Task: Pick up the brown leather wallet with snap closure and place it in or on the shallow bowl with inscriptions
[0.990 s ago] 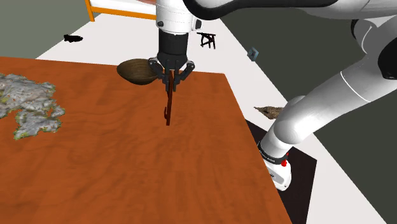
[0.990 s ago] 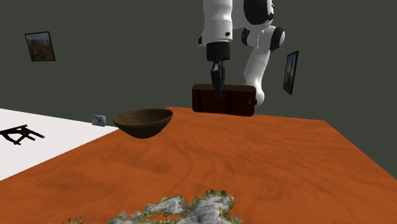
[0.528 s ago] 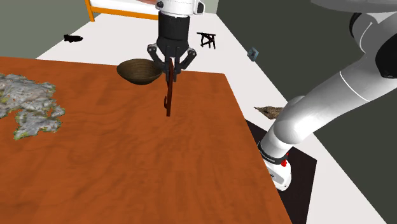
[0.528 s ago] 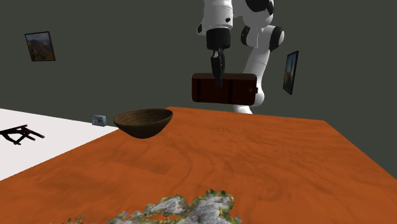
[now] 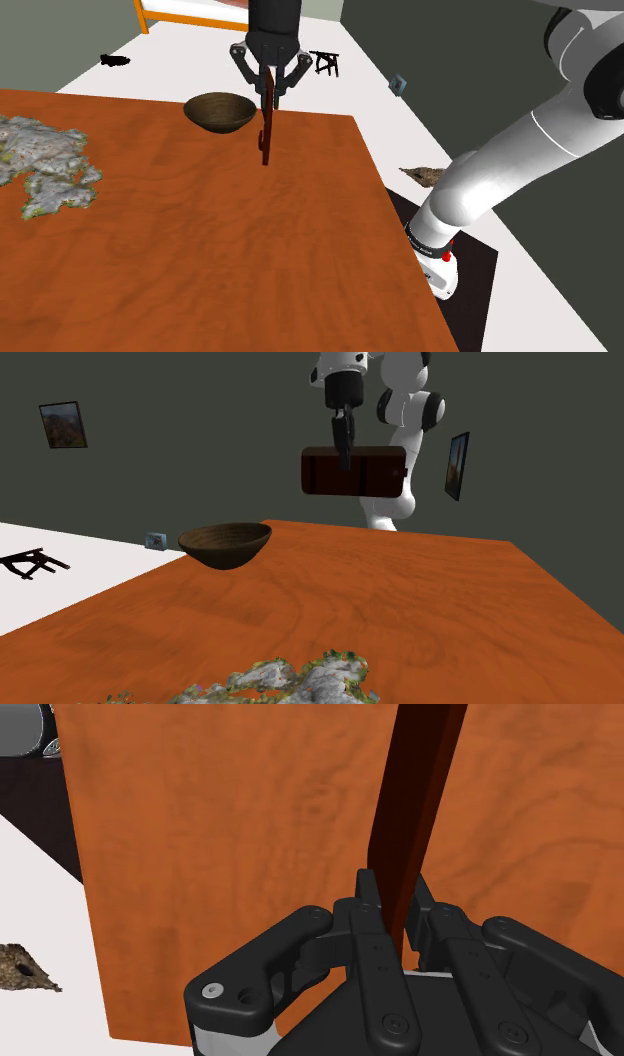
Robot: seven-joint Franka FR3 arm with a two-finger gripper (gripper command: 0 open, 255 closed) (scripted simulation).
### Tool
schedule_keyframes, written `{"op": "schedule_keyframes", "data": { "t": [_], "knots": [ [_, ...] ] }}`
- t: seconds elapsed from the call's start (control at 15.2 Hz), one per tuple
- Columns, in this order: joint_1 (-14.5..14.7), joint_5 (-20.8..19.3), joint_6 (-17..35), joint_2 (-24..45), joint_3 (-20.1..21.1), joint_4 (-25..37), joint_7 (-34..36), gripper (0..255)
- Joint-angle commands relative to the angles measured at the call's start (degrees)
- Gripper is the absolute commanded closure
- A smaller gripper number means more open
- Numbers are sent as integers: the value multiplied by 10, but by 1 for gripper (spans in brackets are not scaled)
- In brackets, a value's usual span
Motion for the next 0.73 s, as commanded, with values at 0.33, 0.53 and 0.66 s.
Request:
{"op": "schedule_keyframes", "data": {
  "t": [0.33,0.53,0.66],
  "knots": [
    [-26,-61,-15,119,2,117,-13,255],
    [-31,-96,-29,185,3,186,-15,255],
    [-29,-121,-42,232,4,240,-15,255]
  ]
}}
